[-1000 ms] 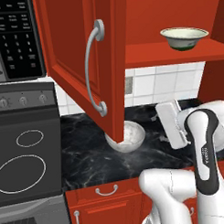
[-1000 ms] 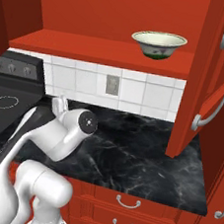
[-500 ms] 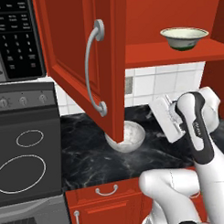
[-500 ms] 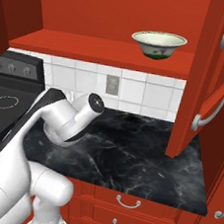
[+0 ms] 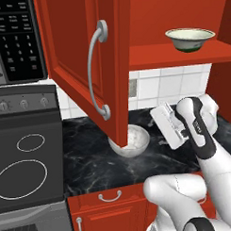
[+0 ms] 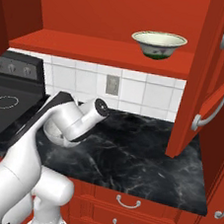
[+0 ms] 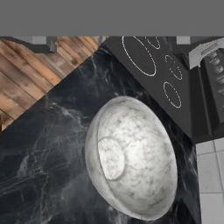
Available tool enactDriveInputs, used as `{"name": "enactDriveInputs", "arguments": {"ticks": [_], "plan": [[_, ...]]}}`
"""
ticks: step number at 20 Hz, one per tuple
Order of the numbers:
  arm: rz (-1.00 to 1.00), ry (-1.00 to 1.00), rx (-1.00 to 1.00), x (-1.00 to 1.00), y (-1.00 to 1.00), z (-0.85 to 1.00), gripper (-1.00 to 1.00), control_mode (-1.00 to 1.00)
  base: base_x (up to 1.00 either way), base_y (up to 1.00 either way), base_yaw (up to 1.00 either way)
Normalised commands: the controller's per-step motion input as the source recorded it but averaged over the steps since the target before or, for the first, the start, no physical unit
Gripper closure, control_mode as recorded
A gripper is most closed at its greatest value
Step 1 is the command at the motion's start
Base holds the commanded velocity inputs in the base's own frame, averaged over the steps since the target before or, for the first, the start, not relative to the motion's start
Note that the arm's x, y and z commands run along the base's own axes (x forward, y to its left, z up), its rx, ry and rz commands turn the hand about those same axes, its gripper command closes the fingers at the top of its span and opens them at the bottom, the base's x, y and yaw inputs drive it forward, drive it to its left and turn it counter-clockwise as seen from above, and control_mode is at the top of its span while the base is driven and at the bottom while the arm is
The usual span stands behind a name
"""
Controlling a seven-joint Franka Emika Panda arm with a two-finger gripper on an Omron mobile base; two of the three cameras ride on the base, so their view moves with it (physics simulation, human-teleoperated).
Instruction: Open the cabinet. Pick the bowls from the counter and place them in the cabinet. Then close the cabinet.
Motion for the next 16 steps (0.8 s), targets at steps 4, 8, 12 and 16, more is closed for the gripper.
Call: {"name": "enactDriveInputs", "arguments": {"ticks": [4,8,12,16], "plan": [[0.04,0.0,0.0,0.25,-0.01,-0.17,-1.0,-1.0,0.0,0.0,0.0],[0.03,0.0,0.0,0.17,-0.09,-0.06,-1.0,-1.0,0.0,0.0,0.0],[0.03,0.0,0.0,0.09,-0.23,-0.22,-1.0,-1.0,0.0,0.0,0.0],[0.04,0.0,-0.02,0.0,-0.3,-0.3,-1.0,-1.0,0.0,0.0,0.0]]}}
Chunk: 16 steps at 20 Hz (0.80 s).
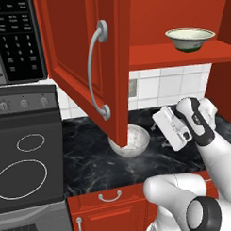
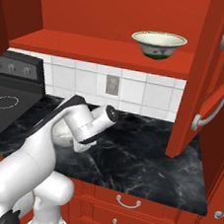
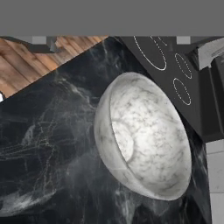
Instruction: Open the cabinet. Pick the bowls from the counter and place them in the cabinet. Then close the cabinet.
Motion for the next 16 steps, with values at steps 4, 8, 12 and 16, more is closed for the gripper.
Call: {"name": "enactDriveInputs", "arguments": {"ticks": [4,8,12,16], "plan": [[0.02,0.0,-0.02,0.01,-0.14,-0.1,-1.0,-1.0,0.0,0.0,0.0],[0.01,0.0,-0.04,0.02,-0.05,-0.08,-1.0,-1.0,0.0,0.0,0.0],[0.0,-0.06,-0.11,0.01,-0.01,-0.21,-1.0,-1.0,0.0,0.0,0.0],[0.0,-0.09,-0.09,0.05,0.0,-0.31,-1.0,-1.0,0.0,0.0,0.0]]}}
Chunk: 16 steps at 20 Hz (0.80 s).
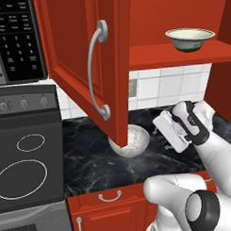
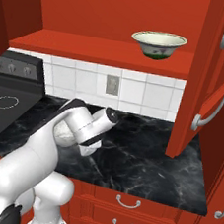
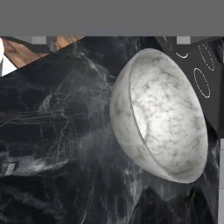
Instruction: Open the cabinet. Pick the bowls from the counter and place them in the cabinet. Then close the cabinet.
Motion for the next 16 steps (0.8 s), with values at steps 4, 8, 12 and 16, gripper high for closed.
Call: {"name": "enactDriveInputs", "arguments": {"ticks": [4,8,12,16], "plan": [[0.0,-0.08,-0.02,0.04,0.0,-0.06,-1.0,-1.0,0.0,0.0,0.0],[0.0,-0.05,0.0,0.08,0.0,0.0,-1.0,-1.0,0.0,0.0,0.0],[0.0,-0.03,-0.01,0.14,0.0,0.0,-1.0,-1.0,0.0,0.0,0.0],[0.0,0.0,-0.03,0.2,0.0,-0.01,-1.0,-1.0,0.0,0.0,0.0]]}}
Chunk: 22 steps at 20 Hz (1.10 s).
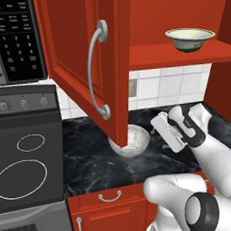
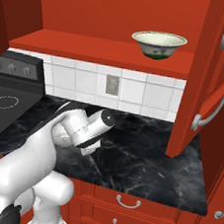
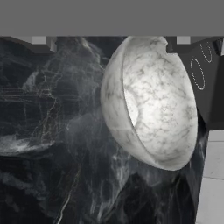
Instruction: Open the cabinet. Pick the bowls from the counter and place them in the cabinet. Then close the cabinet.
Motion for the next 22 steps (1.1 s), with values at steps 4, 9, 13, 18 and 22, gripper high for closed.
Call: {"name": "enactDriveInputs", "arguments": {"ticks": [4,9,13,18,22], "plan": [[0.0,0.0,-0.05,0.19,0.0,-0.06,-1.0,-1.0,0.0,0.0,0.0],[0.0,0.0,-0.06,0.21,0.02,-0.16,-1.0,-1.0,0.0,0.0,0.0],[0.0,0.0,-0.01,0.21,0.01,-0.11,-1.0,-1.0,0.0,0.0,0.0],[0.0,0.0,0.0,0.23,0.01,-0.11,-1.0,-1.0,0.0,0.0,0.0],[0.0,0.03,0.0,0.22,0.01,-0.16,-1.0,-1.0,0.0,0.0,0.0]]}}
